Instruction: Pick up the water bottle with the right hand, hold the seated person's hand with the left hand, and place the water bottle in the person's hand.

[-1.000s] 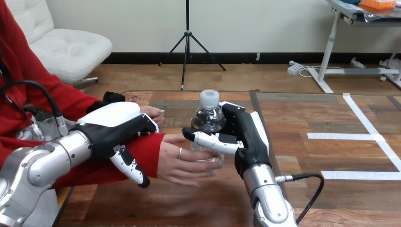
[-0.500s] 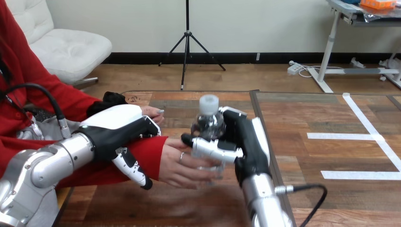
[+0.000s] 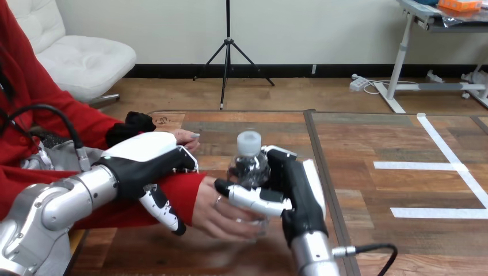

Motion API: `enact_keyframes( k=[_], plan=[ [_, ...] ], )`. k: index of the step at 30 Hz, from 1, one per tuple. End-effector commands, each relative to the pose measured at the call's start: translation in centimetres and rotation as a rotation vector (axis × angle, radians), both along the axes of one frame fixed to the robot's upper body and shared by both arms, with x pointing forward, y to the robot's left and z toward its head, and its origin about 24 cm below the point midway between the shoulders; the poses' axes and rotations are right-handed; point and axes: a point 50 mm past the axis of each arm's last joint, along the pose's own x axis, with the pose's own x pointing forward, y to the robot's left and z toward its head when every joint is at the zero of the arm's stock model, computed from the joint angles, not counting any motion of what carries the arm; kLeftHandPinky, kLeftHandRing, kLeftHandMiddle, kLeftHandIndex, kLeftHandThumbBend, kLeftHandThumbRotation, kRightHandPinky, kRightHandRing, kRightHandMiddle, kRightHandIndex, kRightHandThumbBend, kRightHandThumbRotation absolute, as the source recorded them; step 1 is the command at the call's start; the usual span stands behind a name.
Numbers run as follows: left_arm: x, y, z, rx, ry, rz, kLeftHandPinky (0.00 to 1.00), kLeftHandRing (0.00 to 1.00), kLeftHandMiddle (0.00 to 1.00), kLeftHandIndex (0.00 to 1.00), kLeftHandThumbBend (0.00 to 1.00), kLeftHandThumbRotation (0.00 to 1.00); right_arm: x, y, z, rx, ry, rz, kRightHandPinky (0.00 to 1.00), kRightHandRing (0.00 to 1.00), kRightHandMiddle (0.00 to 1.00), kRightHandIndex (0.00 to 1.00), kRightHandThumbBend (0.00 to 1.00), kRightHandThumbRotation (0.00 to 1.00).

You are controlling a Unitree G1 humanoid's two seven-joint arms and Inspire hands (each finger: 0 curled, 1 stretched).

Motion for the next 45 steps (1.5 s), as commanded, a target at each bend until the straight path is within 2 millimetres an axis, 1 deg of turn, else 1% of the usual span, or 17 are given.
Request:
enact_keyframes(
  k=[1,5,13,37,45],
  plan=[
    [2.73,-2.91,5.58,-0.054,-0.242,-0.101,0.31,0.37,0.45,0.49,0.74,0.0,-0.45,5.1,8.72,0.304,-0.269,0.054,0.39,0.45,0.48,0.46,0.81,0.0],
    [2.82,-2.92,5.5,-0.053,-0.236,-0.098,0.31,0.37,0.45,0.49,0.7,0.0,-0.59,5.1,8.74,0.306,-0.268,0.054,0.39,0.45,0.48,0.45,0.82,0.0],
    [2.95,-2.87,5.36,-0.062,-0.234,-0.099,0.31,0.38,0.45,0.49,0.68,0.0,-0.63,5.08,8.74,0.321,-0.27,0.061,0.39,0.44,0.48,0.45,0.82,0.0],
    [2.84,-2.7,5.09,-0.062,-0.243,-0.097,0.31,0.37,0.44,0.48,0.67,0.0,-0.48,5.07,8.48,0.325,-0.261,0.077,0.39,0.44,0.47,0.45,0.82,0.0],
    [2.72,-2.6,5.02,-0.073,-0.247,-0.1,0.29,0.35,0.43,0.47,0.72,0.0,-0.32,4.95,8.36,0.319,-0.26,0.076,0.38,0.44,0.47,0.45,0.82,0.0]
  ],
)
